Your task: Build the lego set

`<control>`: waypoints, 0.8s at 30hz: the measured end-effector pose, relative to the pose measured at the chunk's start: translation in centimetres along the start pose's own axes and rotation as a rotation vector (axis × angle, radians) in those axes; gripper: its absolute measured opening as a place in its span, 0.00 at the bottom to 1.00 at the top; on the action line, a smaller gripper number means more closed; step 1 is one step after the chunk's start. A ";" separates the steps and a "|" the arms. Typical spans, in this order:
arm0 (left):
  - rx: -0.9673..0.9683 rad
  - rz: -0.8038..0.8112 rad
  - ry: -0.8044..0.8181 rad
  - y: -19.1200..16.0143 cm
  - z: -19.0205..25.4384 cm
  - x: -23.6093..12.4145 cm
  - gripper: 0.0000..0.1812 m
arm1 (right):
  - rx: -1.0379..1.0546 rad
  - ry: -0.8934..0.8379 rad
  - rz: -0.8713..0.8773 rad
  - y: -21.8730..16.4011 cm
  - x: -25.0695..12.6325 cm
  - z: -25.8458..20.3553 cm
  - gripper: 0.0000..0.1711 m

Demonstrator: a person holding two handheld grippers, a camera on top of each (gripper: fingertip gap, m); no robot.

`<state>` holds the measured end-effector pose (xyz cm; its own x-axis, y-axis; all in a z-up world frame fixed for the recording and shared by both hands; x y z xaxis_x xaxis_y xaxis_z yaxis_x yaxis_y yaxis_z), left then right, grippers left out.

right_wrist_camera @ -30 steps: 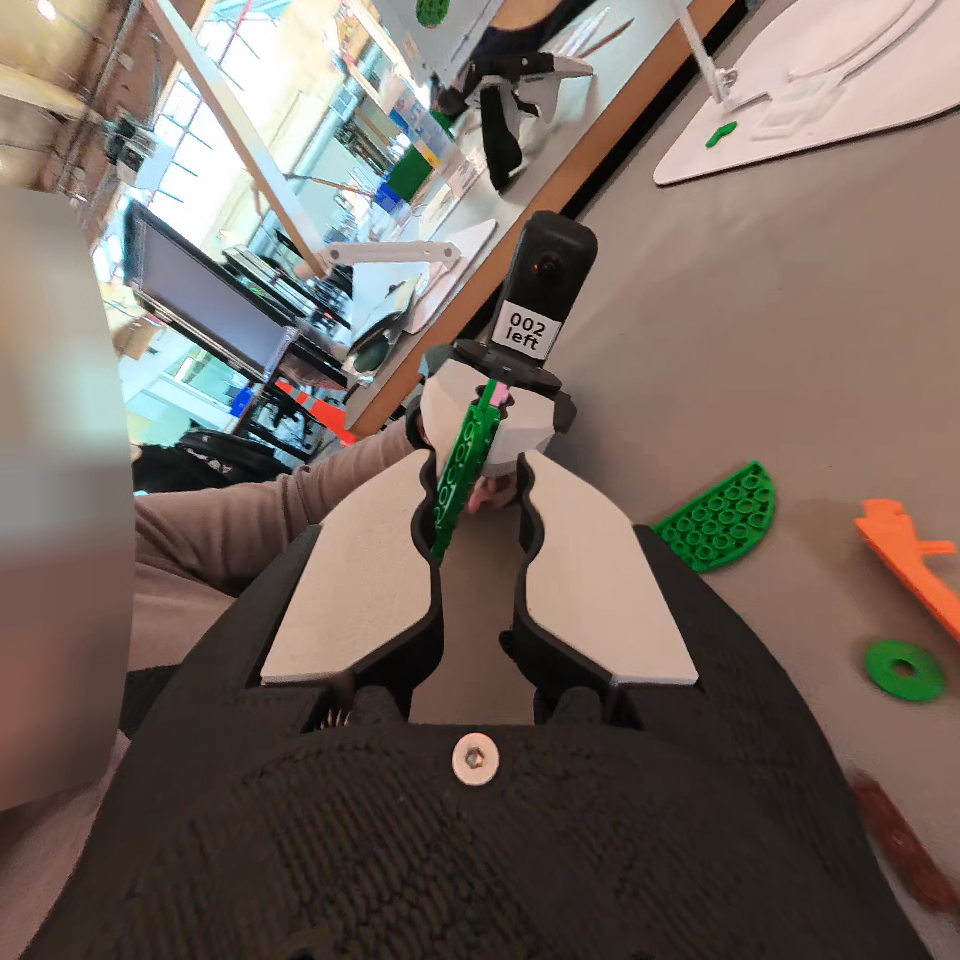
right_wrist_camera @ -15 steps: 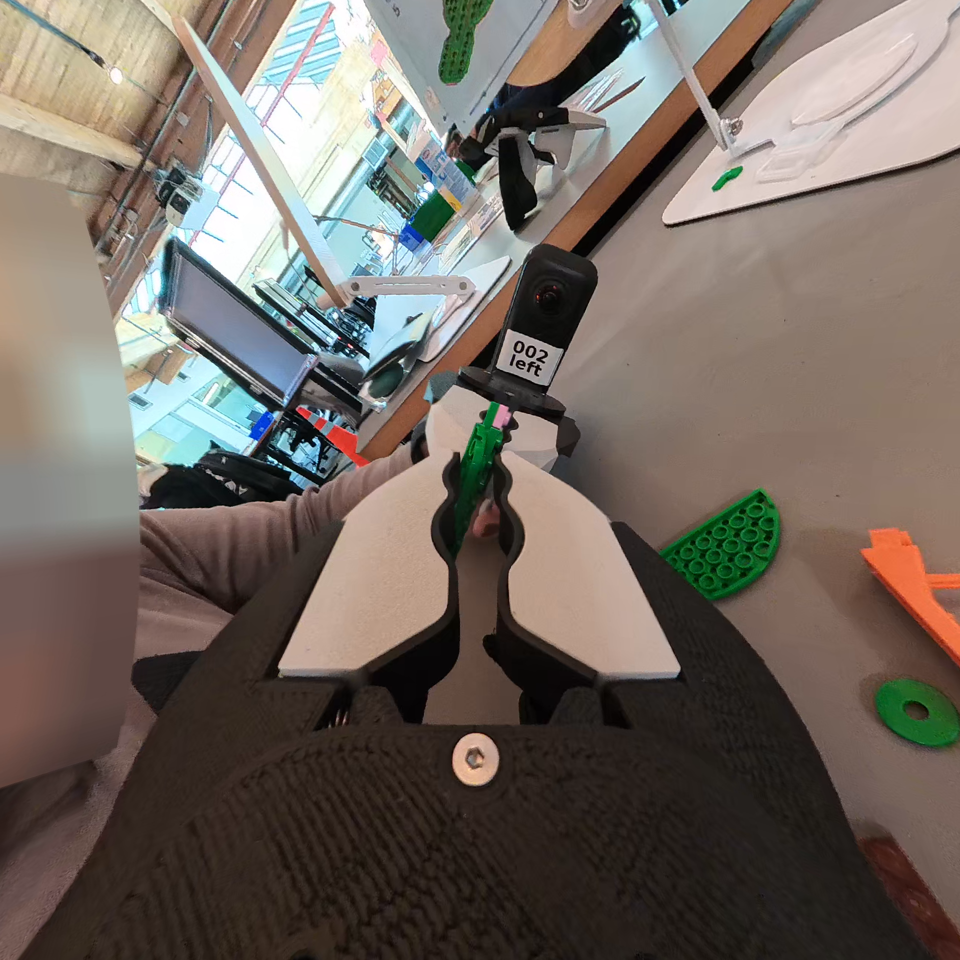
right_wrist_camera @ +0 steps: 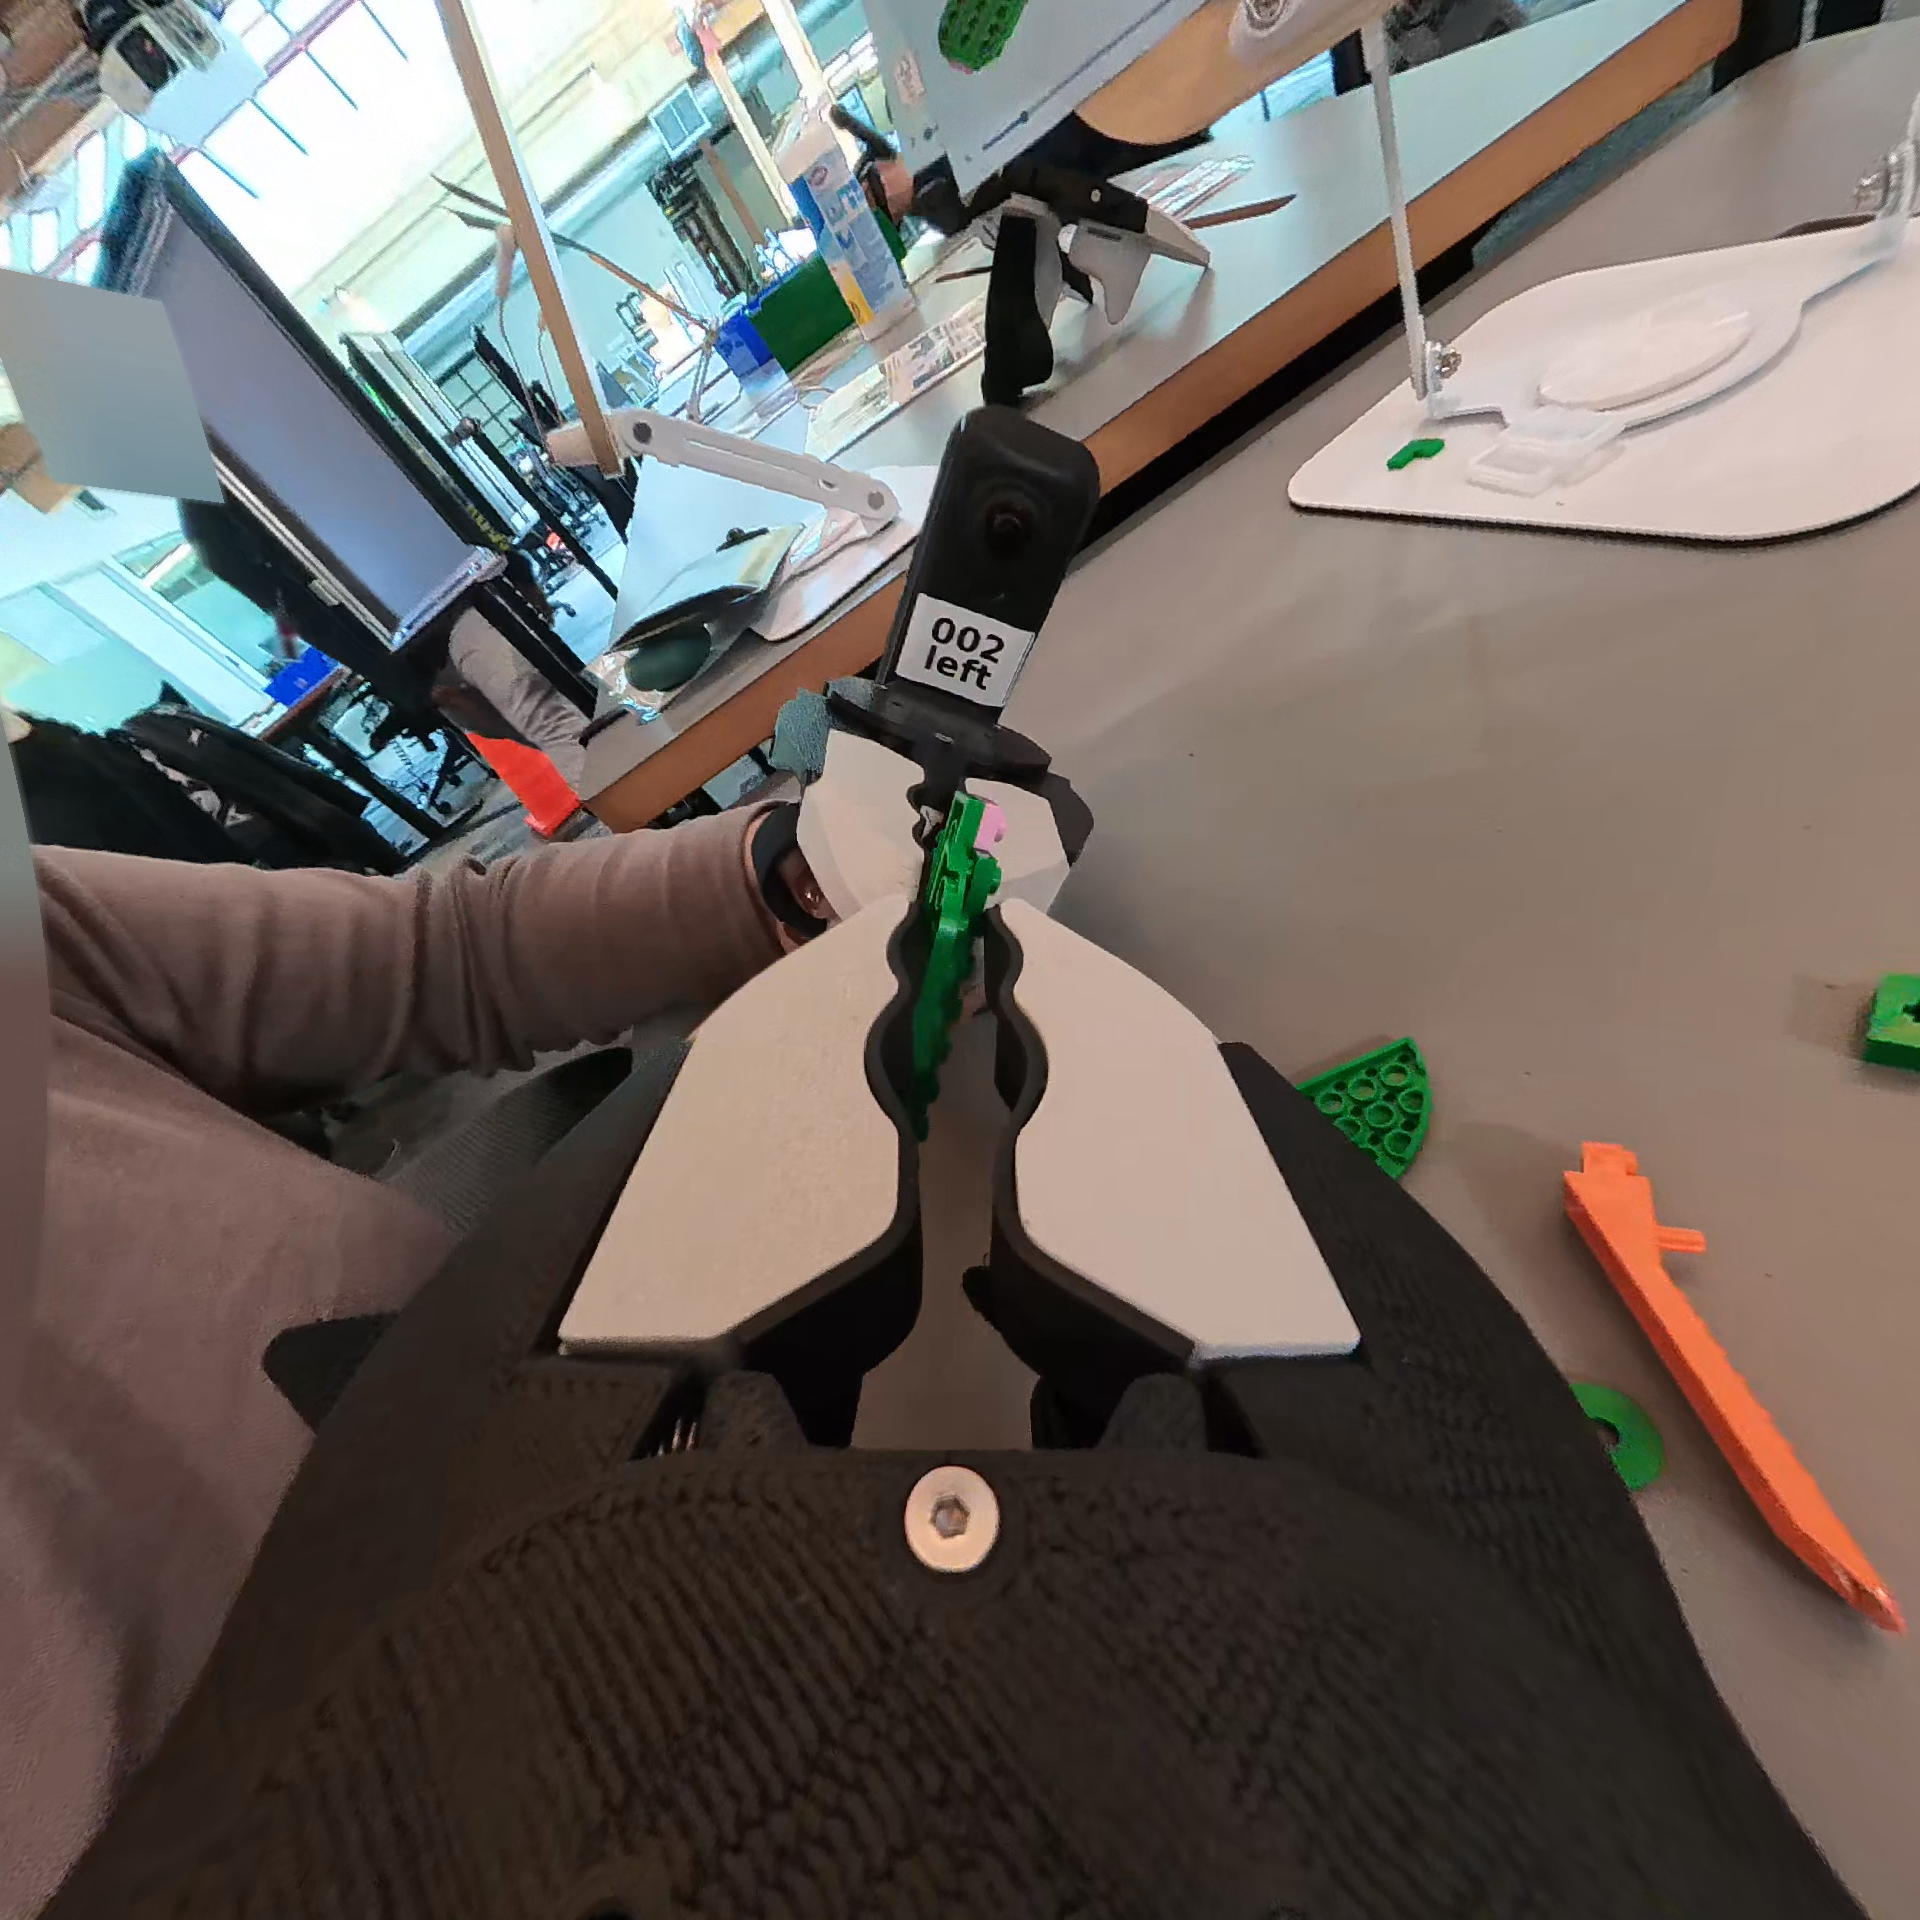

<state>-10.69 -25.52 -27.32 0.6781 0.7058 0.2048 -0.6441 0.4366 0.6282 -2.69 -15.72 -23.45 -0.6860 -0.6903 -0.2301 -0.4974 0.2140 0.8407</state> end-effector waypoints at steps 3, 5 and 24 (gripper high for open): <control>0.022 0.009 0.006 0.1 0.1 -0.1 0.04 | -0.002 0.017 0.009 0.1 0.1 0.1 0.05; 0.044 0.011 0.017 0.1 0.1 -0.1 0.05 | -0.016 0.027 0.016 0.1 0.1 0.1 0.05; 0.023 0.060 0.030 0.7 -0.2 -0.5 0.04 | -0.019 0.090 0.101 0.2 0.6 1.2 0.06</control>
<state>-11.55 -25.48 -27.18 0.6273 0.7470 0.2202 -0.6750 0.3804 0.6322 -3.84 -15.23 -24.06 -0.6810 -0.7255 -0.0997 -0.4179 0.2732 0.8665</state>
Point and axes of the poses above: each gripper's, where its closed fingertips meet, x out along the fingers, y out of its top, z = x × y across the jaws, the point moved 7 cm from there along -x, back along the fingers, and after that the axes turned 2 degrees about -z, right-handed, at the moved point
